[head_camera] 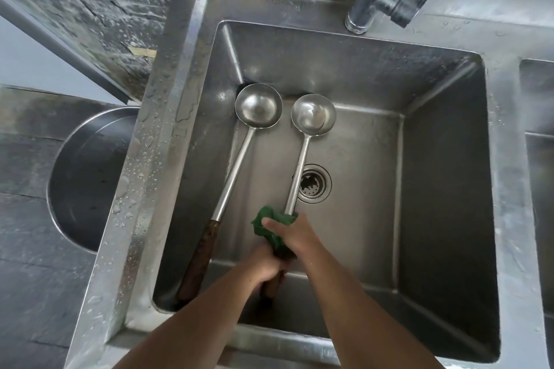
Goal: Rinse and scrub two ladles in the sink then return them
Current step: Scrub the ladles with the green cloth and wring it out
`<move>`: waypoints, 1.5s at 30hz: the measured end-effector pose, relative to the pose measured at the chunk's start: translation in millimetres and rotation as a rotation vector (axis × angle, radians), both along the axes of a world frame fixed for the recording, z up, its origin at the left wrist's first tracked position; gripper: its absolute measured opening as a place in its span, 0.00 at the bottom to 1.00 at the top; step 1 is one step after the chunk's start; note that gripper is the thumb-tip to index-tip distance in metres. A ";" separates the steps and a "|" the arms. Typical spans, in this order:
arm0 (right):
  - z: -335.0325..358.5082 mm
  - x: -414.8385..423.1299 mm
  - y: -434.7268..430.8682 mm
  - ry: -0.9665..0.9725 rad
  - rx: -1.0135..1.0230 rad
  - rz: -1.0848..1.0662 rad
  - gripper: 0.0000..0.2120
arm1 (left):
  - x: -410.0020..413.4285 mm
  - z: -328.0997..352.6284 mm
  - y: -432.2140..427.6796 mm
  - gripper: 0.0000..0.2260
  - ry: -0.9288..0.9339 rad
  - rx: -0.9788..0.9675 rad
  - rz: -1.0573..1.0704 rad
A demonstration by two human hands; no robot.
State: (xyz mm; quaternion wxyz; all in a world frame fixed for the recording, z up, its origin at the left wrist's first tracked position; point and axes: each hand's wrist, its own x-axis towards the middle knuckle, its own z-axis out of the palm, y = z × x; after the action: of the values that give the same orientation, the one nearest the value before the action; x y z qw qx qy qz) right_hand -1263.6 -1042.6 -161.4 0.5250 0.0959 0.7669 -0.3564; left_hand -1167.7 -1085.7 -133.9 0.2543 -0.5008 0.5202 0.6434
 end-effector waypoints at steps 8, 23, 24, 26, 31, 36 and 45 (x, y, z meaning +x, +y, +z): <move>2.1 10.4 -14.2 -0.166 -0.151 -0.384 0.21 | -6.8 -5.3 2.1 0.09 -0.078 -0.231 0.023; 146.0 -10.0 8.2 -0.198 -0.464 -0.576 0.21 | 2.5 135.5 -27.2 0.14 0.143 -0.597 -0.407; 156.8 -14.2 8.7 -0.172 -0.485 -0.594 0.21 | 3.8 142.0 -31.5 0.17 0.145 -0.620 -0.428; 177.2 -23.5 11.4 -0.116 -0.503 -0.638 0.21 | 7.7 156.5 -36.1 0.25 0.160 -0.671 -0.475; 216.8 -61.1 32.5 0.000 -0.602 -0.782 0.18 | 21.0 187.0 -52.0 0.28 0.245 -0.795 -0.607; 241.9 -81.5 61.1 0.063 -0.657 -0.867 0.17 | 30.6 197.3 -64.3 0.31 0.267 -0.931 -0.709; 253.2 -93.4 73.0 0.027 -0.701 -1.119 0.09 | 46.8 221.6 -94.4 0.26 0.264 -1.145 -0.852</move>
State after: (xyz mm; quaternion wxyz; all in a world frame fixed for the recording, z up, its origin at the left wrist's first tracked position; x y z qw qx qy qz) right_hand -1357.1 -969.6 91.8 0.2510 0.2989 0.4461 -0.8054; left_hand -1120.9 -1180.1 87.6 0.1158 -0.2274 0.9517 0.1705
